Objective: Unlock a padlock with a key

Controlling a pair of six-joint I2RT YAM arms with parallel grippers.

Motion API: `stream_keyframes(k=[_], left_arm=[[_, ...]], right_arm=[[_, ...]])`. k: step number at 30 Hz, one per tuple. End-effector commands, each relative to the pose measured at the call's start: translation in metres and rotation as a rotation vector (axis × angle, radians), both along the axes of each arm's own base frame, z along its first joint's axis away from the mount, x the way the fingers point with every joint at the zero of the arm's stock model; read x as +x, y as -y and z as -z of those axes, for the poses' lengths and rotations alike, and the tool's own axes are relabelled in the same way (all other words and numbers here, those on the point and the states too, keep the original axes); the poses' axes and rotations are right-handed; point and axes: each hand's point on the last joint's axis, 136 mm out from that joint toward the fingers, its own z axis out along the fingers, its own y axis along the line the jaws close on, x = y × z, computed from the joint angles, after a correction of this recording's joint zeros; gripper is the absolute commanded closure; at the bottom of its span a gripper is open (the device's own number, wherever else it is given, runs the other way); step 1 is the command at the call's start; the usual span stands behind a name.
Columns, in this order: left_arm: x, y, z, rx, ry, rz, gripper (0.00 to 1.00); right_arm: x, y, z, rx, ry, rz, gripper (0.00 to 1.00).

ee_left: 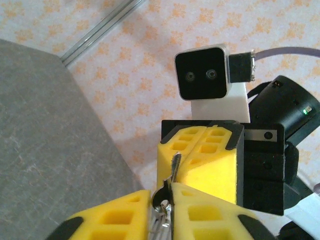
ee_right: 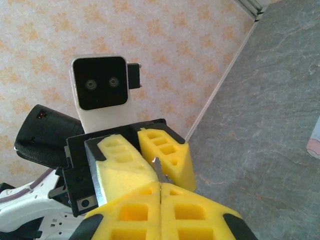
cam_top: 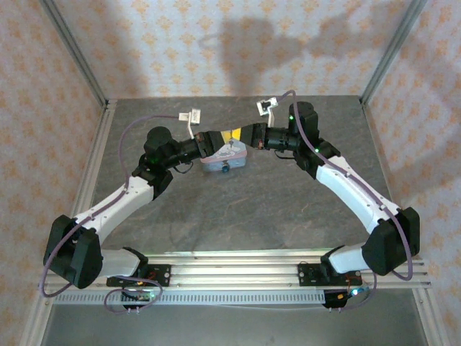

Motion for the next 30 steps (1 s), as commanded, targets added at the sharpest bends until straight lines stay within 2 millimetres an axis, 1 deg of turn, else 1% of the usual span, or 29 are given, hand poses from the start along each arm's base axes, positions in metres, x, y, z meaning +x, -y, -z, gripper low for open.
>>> stream_keyframes(k=[1, 2, 3, 8, 14, 17, 24, 25, 27, 30], left_arm=[[-0.012, 0.002, -0.025, -0.022, 0.087, 0.03, 0.94], [-0.013, 0.002, -0.024, -0.017, 0.088, 0.028, 0.98], [-0.013, 0.001, -0.024, -0.01, 0.091, 0.024, 1.0], [-0.017, -0.006, -0.02, 0.048, 0.114, -0.014, 1.0], [-0.022, -0.013, -0.016, 0.074, 0.126, -0.042, 1.0], [-0.023, -0.014, -0.01, 0.104, 0.119, -0.048, 1.0], [-0.027, -0.015, -0.007, 0.129, 0.121, -0.045, 1.0], [-0.028, -0.015, -0.006, 0.144, 0.123, -0.042, 1.0], [-0.031, -0.017, -0.005, 0.171, 0.13, -0.041, 1.0], [-0.037, -0.018, -0.008, 0.188, 0.153, -0.027, 1.0]], right_arm=[[-0.004, -0.005, -0.005, 0.023, 0.026, -0.029, 1.0], [-0.004, -0.006, -0.005, 0.023, 0.025, -0.029, 1.0], [-0.004, -0.006, -0.006, 0.022, 0.026, -0.029, 1.0], [-0.002, -0.004, -0.004, 0.001, 0.025, -0.006, 1.0], [0.0, -0.001, 0.0, -0.017, 0.02, 0.019, 1.0], [0.0, 0.001, -0.001, -0.023, 0.024, 0.029, 1.0], [-0.003, 0.004, -0.004, -0.05, 0.043, 0.037, 1.0], [-0.004, 0.006, -0.004, -0.062, 0.049, 0.041, 0.99], [-0.006, 0.009, -0.007, -0.078, 0.061, 0.044, 0.9], [-0.012, 0.011, -0.017, -0.063, 0.072, 0.024, 0.68]])
